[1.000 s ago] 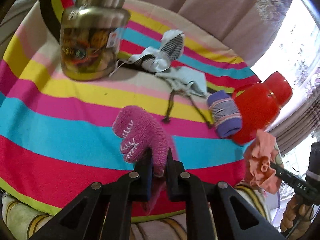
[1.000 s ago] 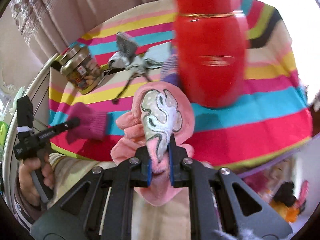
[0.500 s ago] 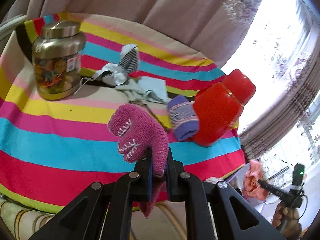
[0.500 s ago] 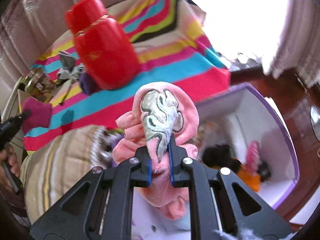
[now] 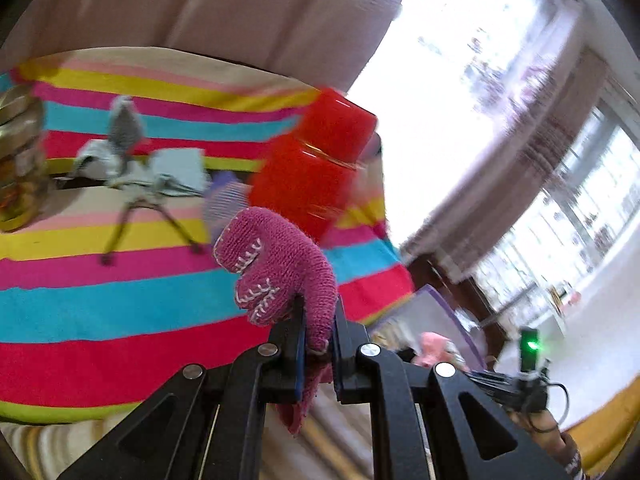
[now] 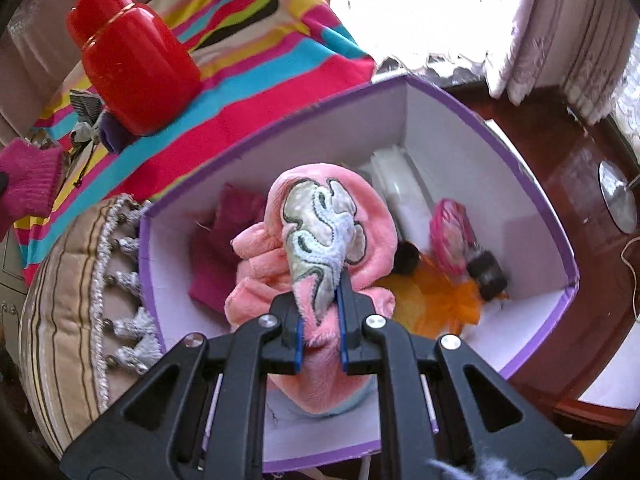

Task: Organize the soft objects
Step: 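Carry both items into the white box and open both grippers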

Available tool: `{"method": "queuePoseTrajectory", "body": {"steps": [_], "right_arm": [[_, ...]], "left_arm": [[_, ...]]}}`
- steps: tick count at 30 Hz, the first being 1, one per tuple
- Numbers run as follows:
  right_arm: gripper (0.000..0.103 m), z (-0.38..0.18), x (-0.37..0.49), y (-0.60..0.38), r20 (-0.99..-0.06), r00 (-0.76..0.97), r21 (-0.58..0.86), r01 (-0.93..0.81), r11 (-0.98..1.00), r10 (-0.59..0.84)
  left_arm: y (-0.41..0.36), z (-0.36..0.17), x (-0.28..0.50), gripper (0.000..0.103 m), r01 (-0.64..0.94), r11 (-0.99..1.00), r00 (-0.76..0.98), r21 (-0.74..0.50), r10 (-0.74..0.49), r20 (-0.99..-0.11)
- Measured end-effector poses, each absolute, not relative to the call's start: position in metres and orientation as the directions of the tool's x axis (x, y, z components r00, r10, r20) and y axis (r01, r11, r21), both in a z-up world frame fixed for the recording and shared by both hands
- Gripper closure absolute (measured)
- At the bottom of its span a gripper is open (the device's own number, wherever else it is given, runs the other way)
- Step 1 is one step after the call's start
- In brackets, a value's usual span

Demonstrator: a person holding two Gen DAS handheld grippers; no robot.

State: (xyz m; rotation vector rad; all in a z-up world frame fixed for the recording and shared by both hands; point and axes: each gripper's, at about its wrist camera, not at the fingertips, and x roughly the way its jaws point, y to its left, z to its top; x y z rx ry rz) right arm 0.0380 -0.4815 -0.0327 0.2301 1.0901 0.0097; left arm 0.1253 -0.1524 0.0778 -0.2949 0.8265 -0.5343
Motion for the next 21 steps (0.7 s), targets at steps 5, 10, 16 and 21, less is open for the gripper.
{"method": "queuePoseTrajectory", "body": {"steps": [5,10,16,21], "right_arm": [[0.086,-0.041,0.034,-0.49,-0.886,0.448,0.192,0.119,0.974,0.119],[0.057,-0.046,0.03,-0.503,-0.901,0.42,0.187,0.143,0.972,0.112],[0.041,-0.032,0.017,-0.524,-0.878,0.47,0.198,0.188,0.962,0.089],[0.04,-0.025,0.011,-0.543,-0.865,0.497,0.216,0.236,0.947,0.073]], "left_arm": [[-0.203,0.075,0.112,0.093,0.43,0.774,0.458,-0.466,-0.631,-0.626],[-0.251,0.069,0.096,0.093,0.518,0.699,0.328,-0.494,-0.695,-0.64],[-0.3,0.059,0.075,0.093,0.587,0.633,0.196,-0.505,-0.716,-0.669],[-0.324,0.049,0.063,0.092,0.613,0.582,0.093,-0.534,-0.724,-0.683]]}}
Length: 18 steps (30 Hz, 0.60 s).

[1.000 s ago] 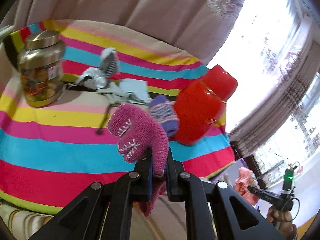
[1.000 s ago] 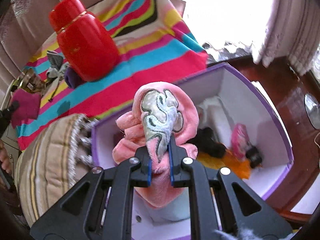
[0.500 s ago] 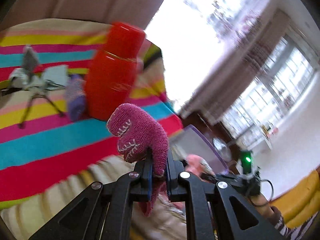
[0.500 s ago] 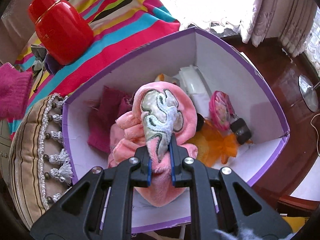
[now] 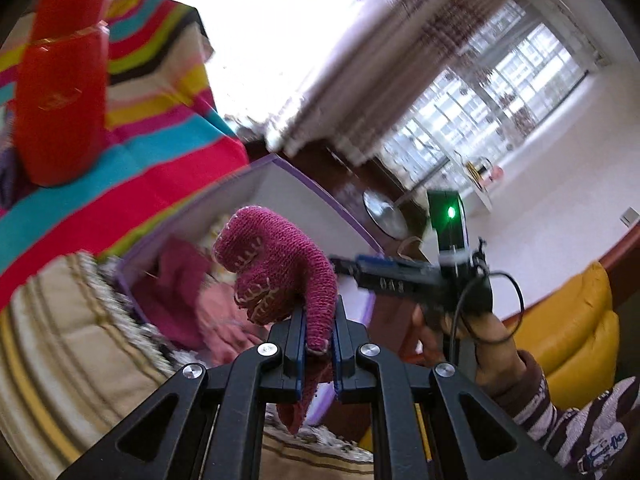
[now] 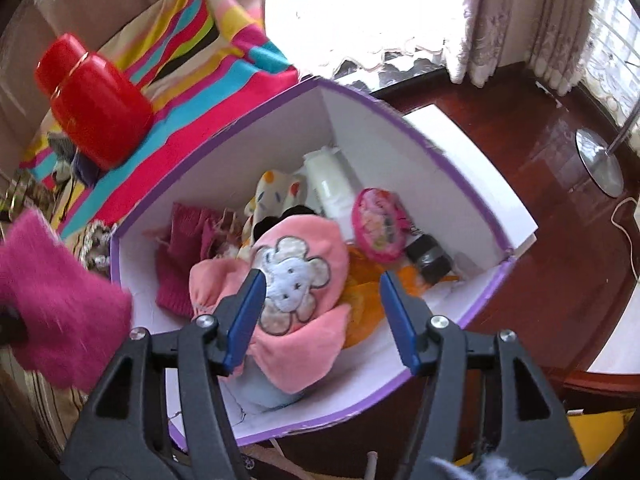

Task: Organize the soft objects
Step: 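Carry both items into the white box and open both grippers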

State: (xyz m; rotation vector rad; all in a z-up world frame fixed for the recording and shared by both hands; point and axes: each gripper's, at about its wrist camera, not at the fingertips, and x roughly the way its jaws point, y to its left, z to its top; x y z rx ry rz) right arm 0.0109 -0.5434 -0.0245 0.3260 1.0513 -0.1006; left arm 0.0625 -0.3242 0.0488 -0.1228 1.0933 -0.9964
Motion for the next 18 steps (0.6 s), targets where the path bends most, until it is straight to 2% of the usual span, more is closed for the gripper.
{"method": "queuePoseTrajectory", "body": {"steps": [2,4,5,6,12,18], "right_arm": [[0.039,-0.023,0.01,-0.547,-0.861,0.503,0.221,0.246,0.944,0.07],[0.039,-0.022,0.01,-0.549,-0.858,0.509,0.226,0.249,0.942,0.071],[0.039,-0.022,0.01,-0.549,-0.857,0.51,0.229,0.248,0.941,0.074],[0.039,-0.022,0.01,-0.549,-0.857,0.51,0.232,0.246,0.941,0.078],[0.039,-0.025,0.011,-0.547,-0.858,0.505,0.243,0.23,0.942,0.098],[0.039,-0.023,0.016,-0.534,-0.854,0.506,0.252,0.191,0.949,0.124]], "left_arm": [[-0.332,0.042,0.059,0.089,0.615,0.571,0.049,-0.544,-0.716,-0.696],[-0.34,0.029,0.059,0.077,0.602,0.574,-0.018,-0.555,-0.685,-0.728],[-0.342,0.022,0.06,0.059,0.593,0.59,-0.034,-0.548,-0.662,-0.749],[-0.342,0.016,0.061,0.047,0.588,0.617,-0.028,-0.523,-0.631,-0.775],[-0.329,0.015,0.069,0.042,0.556,0.676,0.03,-0.483,-0.597,-0.802],[-0.312,0.017,0.082,0.042,0.512,0.689,0.055,-0.513,-0.622,-0.781]]}}
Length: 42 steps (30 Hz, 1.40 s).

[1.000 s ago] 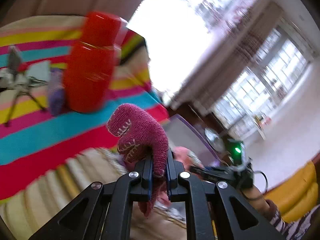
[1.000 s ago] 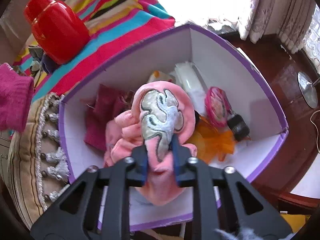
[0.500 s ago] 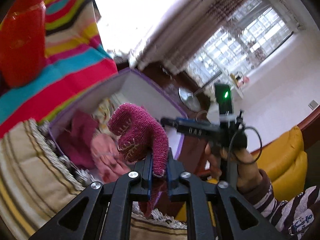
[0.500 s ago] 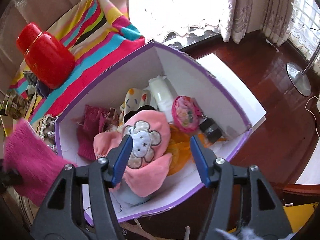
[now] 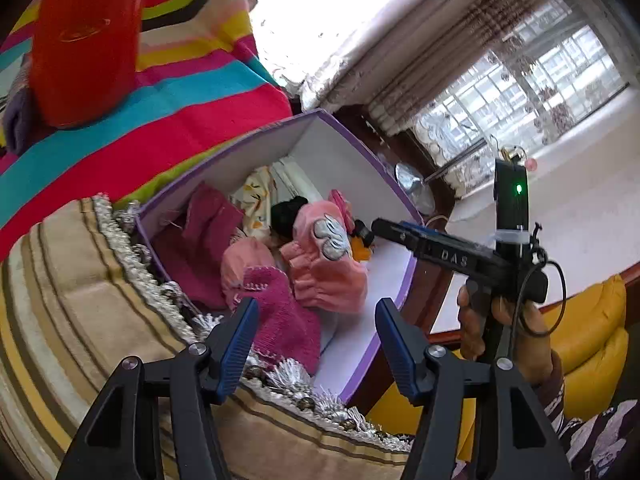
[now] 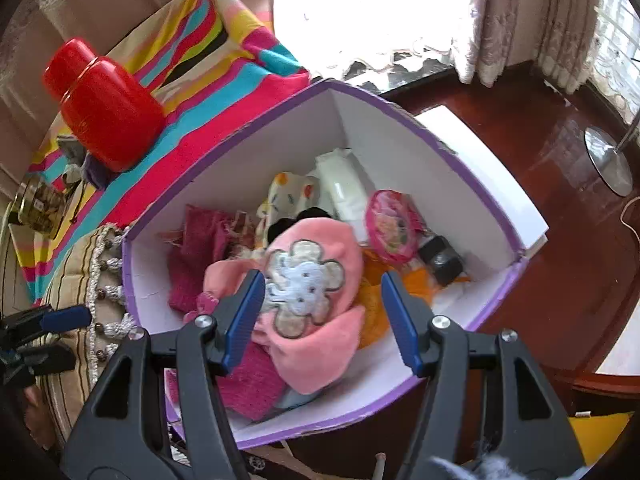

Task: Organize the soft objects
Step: 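Carry both items into the white box and open both grippers, then move both grippers back over the remaining soft items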

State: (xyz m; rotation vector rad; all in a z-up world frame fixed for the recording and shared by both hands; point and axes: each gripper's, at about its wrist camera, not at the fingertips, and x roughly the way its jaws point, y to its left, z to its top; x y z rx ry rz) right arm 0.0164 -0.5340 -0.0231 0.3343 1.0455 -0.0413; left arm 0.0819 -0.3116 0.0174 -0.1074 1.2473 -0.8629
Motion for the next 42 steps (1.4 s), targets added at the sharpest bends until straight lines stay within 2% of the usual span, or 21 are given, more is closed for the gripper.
{"method": "queuePoseTrajectory", "body": {"steps": [12,21,29,34,42], "right_arm": [[0.037,-0.006,0.036,-0.477,-0.827,0.528,0.262,0.06,0.963,0.192],[0.036,0.01,0.058,-0.409,-0.803,0.536,0.273,-0.056,0.96,0.259],[0.036,0.02,0.079,-0.34,-0.79,0.532,0.263,-0.156,0.952,0.305],[0.036,0.017,0.095,-0.304,-0.796,0.519,0.24,-0.205,0.949,0.314],[0.036,0.02,0.125,-0.268,-0.783,0.531,0.285,-0.158,0.945,0.325]], "left_arm": [[-0.243,0.034,0.107,0.042,0.387,0.777,0.273,-0.496,-0.61,-0.744],[-0.175,0.044,0.118,0.042,0.3,0.862,0.489,-0.409,-0.507,-0.71],[-0.121,0.039,0.126,0.042,0.19,0.905,0.564,-0.382,-0.419,-0.712],[-0.091,0.034,0.131,0.042,0.124,0.906,0.579,-0.405,-0.398,-0.712],[-0.059,0.031,0.137,0.042,0.061,0.903,0.599,-0.425,-0.373,-0.708]]}}
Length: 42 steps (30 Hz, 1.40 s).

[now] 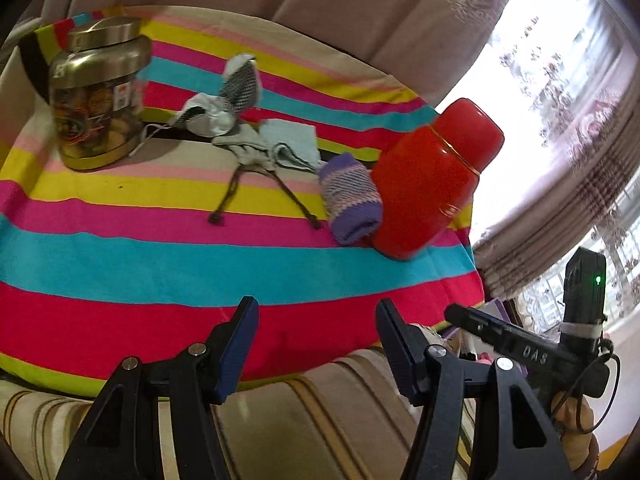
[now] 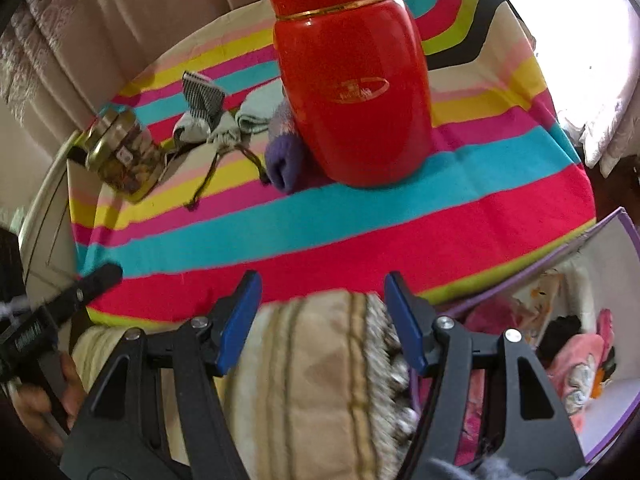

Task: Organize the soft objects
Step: 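Move both grippers back over the remaining soft items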

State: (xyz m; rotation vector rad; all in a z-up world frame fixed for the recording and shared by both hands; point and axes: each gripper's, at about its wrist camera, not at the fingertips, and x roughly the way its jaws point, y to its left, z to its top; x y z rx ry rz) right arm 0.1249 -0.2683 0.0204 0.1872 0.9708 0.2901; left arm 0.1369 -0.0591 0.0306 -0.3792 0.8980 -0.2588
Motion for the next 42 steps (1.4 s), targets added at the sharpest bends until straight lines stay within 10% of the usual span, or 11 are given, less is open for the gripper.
{"method": "queuePoseTrajectory", "body": {"steps": [34,42], "right_arm": [[0.036,-0.028,0.217,-0.185,-0.724,0.682,0.41,0.309,0.858,0.101],[0.036,-0.038,0.224,-0.181,-0.7,0.708,0.45,0.341,0.825,0.09]], "left_arm": [[0.014,0.034,0.285,0.042,0.046,0.978,0.756,-0.204,-0.167,-0.633],[0.003,0.019,0.361,0.027,0.045,0.987,0.759,-0.152,-0.132,-0.638]]}}
